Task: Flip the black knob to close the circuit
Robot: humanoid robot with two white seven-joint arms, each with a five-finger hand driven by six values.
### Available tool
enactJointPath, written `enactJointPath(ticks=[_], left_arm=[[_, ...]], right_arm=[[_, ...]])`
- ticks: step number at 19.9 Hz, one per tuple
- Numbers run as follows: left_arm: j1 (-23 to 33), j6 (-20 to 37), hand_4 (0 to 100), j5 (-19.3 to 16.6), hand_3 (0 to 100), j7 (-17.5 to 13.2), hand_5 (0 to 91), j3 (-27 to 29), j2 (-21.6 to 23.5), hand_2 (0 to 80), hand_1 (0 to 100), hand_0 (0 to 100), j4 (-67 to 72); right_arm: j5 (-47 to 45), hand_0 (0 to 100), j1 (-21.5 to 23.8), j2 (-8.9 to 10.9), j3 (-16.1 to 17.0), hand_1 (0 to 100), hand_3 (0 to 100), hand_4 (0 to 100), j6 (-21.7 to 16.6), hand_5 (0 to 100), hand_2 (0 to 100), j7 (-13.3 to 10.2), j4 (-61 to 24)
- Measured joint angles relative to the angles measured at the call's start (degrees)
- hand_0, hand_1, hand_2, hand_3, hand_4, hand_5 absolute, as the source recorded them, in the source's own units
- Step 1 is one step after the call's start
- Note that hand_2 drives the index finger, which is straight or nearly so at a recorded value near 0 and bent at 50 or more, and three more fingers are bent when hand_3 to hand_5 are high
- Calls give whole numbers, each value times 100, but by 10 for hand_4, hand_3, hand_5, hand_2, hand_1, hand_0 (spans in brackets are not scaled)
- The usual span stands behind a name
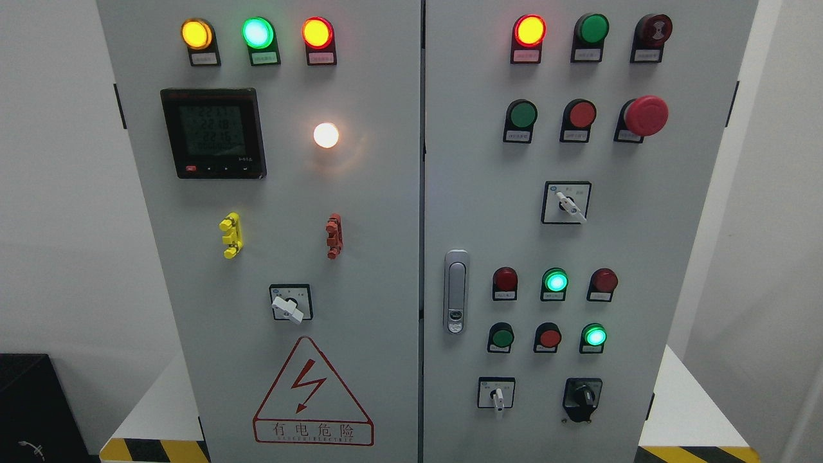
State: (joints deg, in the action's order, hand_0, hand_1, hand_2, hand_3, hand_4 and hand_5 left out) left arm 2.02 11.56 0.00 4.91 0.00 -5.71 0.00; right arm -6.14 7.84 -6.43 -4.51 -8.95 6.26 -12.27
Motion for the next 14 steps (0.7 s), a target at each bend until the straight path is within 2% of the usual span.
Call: enactJointPath(ticks=[9, 14], left_arm=[[0, 0, 0, 0, 0, -6, 0, 0, 0, 0, 556, 120, 0], [0, 0, 0, 0, 0, -11, 0, 0, 0, 0, 556, 120, 0]], right_arm=[[1, 0, 5, -1, 4, 203, 0, 0, -3, 0, 0, 47, 14], [2, 0, 8, -11, 22, 196, 0, 0, -290, 0, 0, 84, -80]])
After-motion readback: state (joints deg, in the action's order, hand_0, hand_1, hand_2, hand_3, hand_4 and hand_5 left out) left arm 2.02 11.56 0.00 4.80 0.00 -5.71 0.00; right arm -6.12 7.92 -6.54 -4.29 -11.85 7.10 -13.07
